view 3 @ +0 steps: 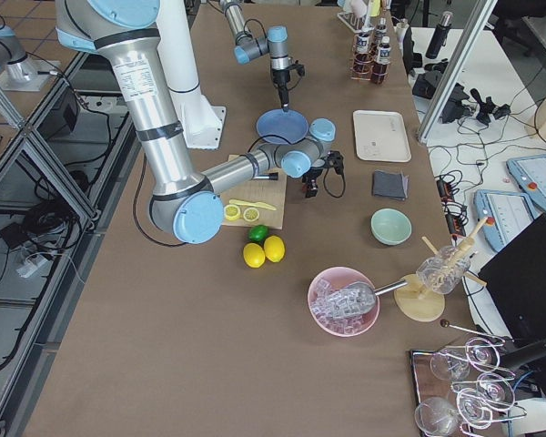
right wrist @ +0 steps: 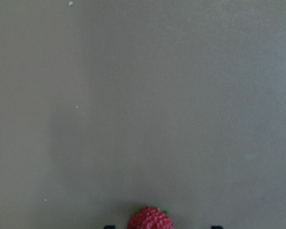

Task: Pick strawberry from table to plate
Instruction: 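Lower the right gripper and grasp the red strawberry, then carry the strawberry over the blue plate with the right gripper while the left gripper withdraws, then lower the strawberry onto the plate and open the right gripper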

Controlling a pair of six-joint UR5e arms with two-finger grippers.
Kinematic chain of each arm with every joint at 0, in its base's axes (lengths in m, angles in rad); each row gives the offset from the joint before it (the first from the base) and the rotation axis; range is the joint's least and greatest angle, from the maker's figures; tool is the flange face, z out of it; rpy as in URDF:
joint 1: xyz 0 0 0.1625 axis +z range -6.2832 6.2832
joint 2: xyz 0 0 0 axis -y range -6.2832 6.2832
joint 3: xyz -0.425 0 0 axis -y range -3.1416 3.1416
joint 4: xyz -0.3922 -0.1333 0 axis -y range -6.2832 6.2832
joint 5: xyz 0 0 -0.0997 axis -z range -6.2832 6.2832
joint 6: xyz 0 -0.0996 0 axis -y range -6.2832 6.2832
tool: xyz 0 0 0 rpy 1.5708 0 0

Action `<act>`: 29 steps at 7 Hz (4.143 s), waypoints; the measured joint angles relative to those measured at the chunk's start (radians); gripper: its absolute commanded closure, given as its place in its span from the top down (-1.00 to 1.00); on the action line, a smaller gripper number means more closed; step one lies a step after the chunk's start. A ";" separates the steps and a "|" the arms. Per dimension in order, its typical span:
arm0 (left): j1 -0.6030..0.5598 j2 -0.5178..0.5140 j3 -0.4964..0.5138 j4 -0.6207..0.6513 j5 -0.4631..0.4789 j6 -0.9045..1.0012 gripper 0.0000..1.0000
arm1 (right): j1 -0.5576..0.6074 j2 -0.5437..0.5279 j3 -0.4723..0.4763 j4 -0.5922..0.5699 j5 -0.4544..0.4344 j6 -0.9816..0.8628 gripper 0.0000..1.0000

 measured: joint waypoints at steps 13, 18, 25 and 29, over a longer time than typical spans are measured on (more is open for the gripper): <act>-0.509 0.335 -0.148 0.194 -0.361 0.734 0.52 | -0.237 0.291 0.081 -0.078 -0.168 0.482 -1.00; -0.611 0.402 -0.129 0.192 -0.427 0.890 0.57 | -0.371 0.342 0.014 -0.072 -0.308 0.540 -1.00; -0.618 0.403 -0.135 0.192 -0.448 0.889 0.59 | -0.384 0.343 0.002 -0.071 -0.316 0.549 1.00; -0.626 0.401 -0.135 0.200 -0.450 0.891 0.59 | -0.299 0.324 0.082 -0.108 -0.265 0.546 1.00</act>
